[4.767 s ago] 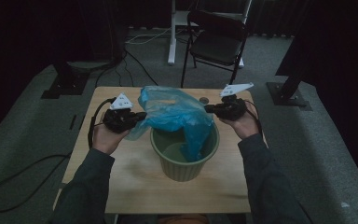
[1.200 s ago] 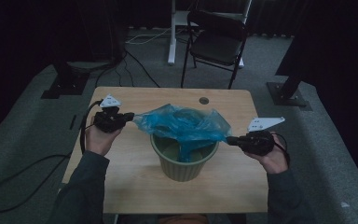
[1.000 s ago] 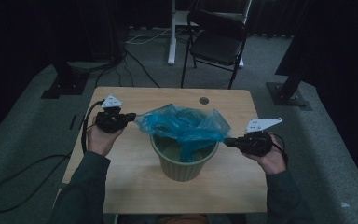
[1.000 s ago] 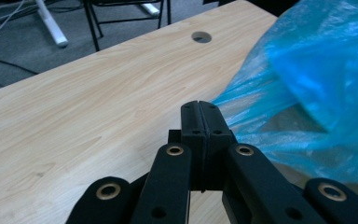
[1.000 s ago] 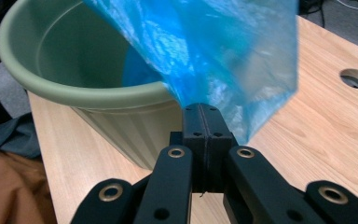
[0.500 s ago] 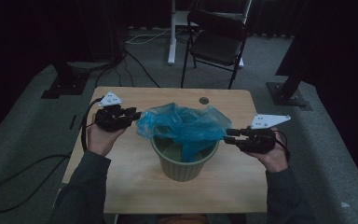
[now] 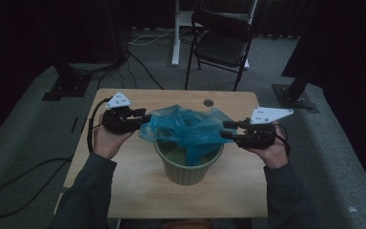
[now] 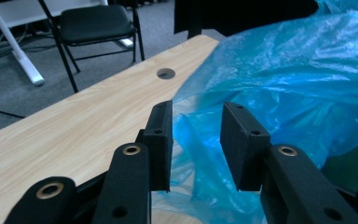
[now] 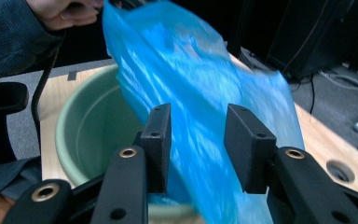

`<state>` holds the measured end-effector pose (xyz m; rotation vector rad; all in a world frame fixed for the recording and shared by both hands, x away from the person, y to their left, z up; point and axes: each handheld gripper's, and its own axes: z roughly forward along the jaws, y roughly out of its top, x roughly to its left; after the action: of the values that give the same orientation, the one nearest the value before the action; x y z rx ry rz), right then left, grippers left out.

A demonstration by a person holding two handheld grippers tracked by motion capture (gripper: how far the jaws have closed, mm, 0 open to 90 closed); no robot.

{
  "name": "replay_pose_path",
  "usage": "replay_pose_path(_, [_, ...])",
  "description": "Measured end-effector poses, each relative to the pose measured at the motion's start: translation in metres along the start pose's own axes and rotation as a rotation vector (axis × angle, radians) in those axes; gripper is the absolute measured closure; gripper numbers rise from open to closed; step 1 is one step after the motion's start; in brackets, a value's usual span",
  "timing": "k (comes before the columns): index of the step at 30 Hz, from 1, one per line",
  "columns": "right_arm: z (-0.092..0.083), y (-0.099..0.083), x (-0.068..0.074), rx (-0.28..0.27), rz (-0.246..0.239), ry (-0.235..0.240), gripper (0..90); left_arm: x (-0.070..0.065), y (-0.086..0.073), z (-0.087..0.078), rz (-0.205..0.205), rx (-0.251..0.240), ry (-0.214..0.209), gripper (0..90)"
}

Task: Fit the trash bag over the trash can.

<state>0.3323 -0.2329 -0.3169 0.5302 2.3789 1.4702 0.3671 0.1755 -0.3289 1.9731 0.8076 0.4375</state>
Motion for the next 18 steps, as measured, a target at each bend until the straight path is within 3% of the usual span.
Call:
replay_pose_path(9, [0.015, 0.026, 0.006, -0.013, -0.085, -0.002, 59.4, 0.000, -0.006, 0.007, -0.012, 0.018, -0.006, 62.9])
replay_pose_path(12, [0.021, 0.030, 0.003, 0.003, -0.090, -0.004, 58.7, 0.000, -0.008, 0.009, -0.013, 0.024, -0.006, 63.3])
replay_pose_path(15, [0.026, 0.030, 0.000, 0.020, -0.086, 0.012, 65.6, -0.001, -0.008, 0.009, -0.009, 0.027, -0.009, 68.8])
replay_pose_path(16, [0.027, 0.030, 0.000, 0.026, -0.082, 0.018, 72.4, -0.003, -0.010, 0.009, 0.000, 0.028, -0.015, 68.8])
replay_pose_path(18, [0.032, 0.027, -0.001, 0.057, -0.075, 0.012, 84.8, -0.006, -0.011, 0.009, 0.011, 0.023, -0.017, 79.2])
